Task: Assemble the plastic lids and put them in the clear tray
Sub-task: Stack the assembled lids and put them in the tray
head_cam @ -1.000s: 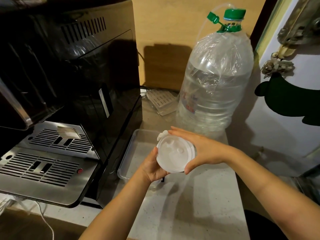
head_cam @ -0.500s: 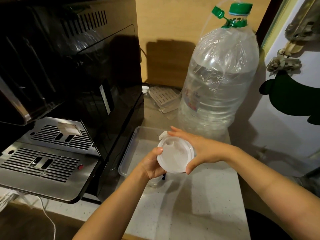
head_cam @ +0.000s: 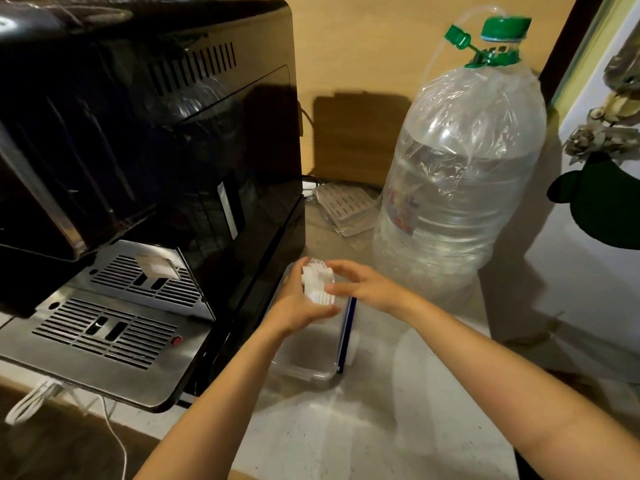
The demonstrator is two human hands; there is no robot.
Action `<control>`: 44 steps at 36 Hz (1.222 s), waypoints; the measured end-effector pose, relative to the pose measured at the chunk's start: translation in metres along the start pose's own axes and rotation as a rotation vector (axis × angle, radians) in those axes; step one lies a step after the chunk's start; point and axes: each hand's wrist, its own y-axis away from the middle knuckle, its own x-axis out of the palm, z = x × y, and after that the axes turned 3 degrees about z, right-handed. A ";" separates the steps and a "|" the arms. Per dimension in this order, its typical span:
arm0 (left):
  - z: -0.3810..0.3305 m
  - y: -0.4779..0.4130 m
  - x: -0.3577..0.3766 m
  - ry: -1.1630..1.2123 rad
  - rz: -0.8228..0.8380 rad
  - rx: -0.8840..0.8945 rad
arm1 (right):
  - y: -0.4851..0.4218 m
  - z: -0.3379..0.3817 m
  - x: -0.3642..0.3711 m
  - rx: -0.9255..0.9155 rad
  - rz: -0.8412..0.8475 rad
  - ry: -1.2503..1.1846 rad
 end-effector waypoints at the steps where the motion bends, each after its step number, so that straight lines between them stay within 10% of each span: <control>1: 0.004 -0.001 0.002 -0.110 -0.054 -0.036 | -0.005 -0.001 0.003 0.015 -0.010 -0.050; 15: 0.055 -0.021 0.021 -0.869 0.054 -0.257 | -0.055 -0.035 0.028 0.195 0.062 0.340; 44: 0.082 -0.029 0.030 -0.884 0.136 -0.137 | -0.077 -0.055 0.033 0.199 0.245 1.142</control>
